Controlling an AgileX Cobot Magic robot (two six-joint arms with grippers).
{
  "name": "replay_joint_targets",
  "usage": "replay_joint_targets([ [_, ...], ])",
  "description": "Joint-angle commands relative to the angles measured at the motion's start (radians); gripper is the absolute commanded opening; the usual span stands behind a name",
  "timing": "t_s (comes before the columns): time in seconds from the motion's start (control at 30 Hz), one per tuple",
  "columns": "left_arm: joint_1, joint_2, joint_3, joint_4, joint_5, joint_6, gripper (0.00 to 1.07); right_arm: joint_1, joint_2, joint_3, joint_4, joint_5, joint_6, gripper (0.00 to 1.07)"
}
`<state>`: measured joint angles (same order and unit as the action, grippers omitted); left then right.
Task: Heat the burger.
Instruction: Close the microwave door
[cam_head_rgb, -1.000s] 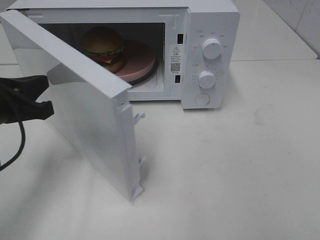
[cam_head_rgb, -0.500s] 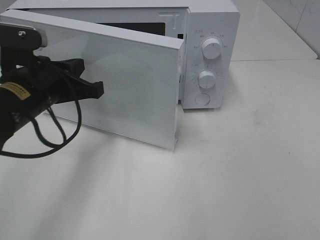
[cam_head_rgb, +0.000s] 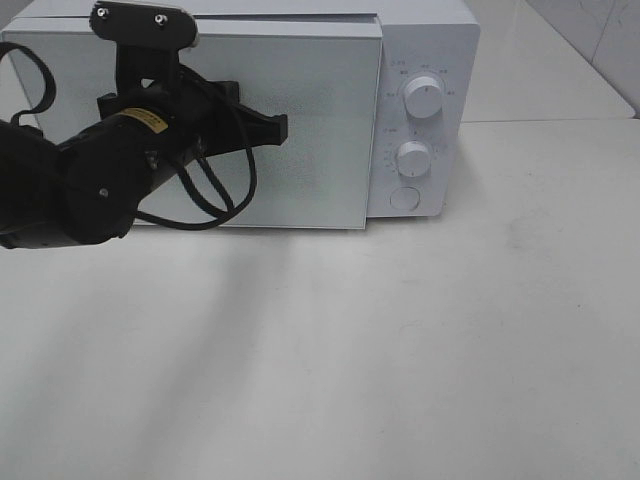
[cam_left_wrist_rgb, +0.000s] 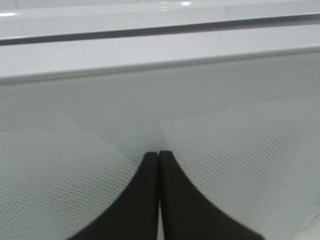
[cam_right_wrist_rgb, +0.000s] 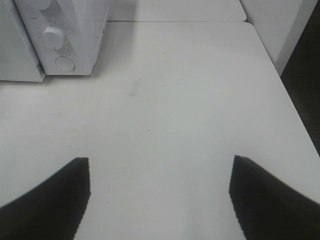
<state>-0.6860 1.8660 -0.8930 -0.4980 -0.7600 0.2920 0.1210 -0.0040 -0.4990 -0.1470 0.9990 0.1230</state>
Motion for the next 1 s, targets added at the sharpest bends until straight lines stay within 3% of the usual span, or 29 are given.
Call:
replay_joint_targets([
  [0.03, -0.006, 0.017, -0.047, -0.028, 0.012, 0.007, 0.00, -0.005, -0.027, 0.002, 0.000, 0.000, -0.001, 0.75],
  [0.27, -0.001, 0.065, -0.161, -0.163, 0.072, 0.133, 0.00, -0.005, -0.027, 0.002, 0.000, 0.000, -0.001, 0.75],
  [0.43, 0.015, 0.086, -0.212, -0.176, 0.134, 0.152, 0.00, -0.005, -0.027, 0.002, 0.000, 0.000, -0.001, 0.75],
  [0.67, 0.005, 0.071, -0.215, -0.164, 0.199, 0.154, 0.00, -0.005, -0.027, 0.002, 0.000, 0.000, -0.001, 0.75],
  [1.0, -0.005, -0.026, -0.176, -0.139, 0.487, 0.159, 0.00, -0.005, -0.027, 0.002, 0.000, 0.000, -0.001, 0.75],
])
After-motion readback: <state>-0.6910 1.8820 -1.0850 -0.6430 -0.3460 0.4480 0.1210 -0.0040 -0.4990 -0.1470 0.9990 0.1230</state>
